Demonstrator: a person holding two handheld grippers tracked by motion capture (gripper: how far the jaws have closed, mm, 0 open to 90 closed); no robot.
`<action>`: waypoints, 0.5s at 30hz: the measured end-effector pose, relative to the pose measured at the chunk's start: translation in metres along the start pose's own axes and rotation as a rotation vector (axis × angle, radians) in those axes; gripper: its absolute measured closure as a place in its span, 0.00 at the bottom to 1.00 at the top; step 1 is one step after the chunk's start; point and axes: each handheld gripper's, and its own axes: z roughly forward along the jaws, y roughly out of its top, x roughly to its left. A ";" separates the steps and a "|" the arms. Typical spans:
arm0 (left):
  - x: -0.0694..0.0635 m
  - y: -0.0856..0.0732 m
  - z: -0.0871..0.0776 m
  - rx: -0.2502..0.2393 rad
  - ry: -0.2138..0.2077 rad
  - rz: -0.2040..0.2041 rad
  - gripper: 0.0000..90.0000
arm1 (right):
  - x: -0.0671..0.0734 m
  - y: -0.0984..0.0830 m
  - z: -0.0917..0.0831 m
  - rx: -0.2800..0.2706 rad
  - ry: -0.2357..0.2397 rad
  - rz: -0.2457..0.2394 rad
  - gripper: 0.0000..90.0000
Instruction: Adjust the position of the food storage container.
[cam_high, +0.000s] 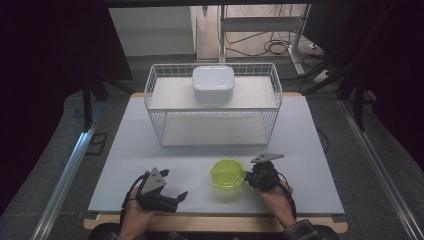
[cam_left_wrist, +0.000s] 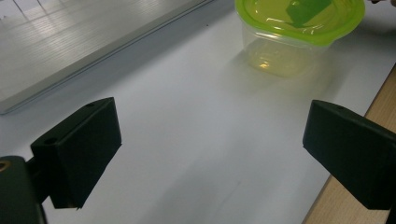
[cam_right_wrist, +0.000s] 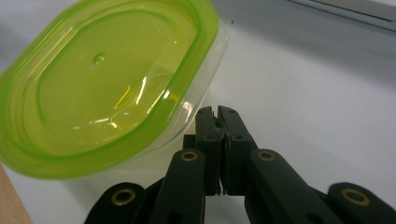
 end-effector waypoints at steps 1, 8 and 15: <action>0.000 0.000 0.000 0.000 0.000 0.000 0.04 | 0.000 0.001 0.002 -0.005 0.005 0.002 0.97; 0.000 0.000 0.000 0.002 -0.001 0.000 0.04 | 0.004 0.013 0.016 -0.001 0.035 -0.013 0.97; 0.000 0.000 0.000 0.002 -0.002 -0.003 0.04 | 0.005 0.019 0.022 -0.004 0.048 -0.016 0.97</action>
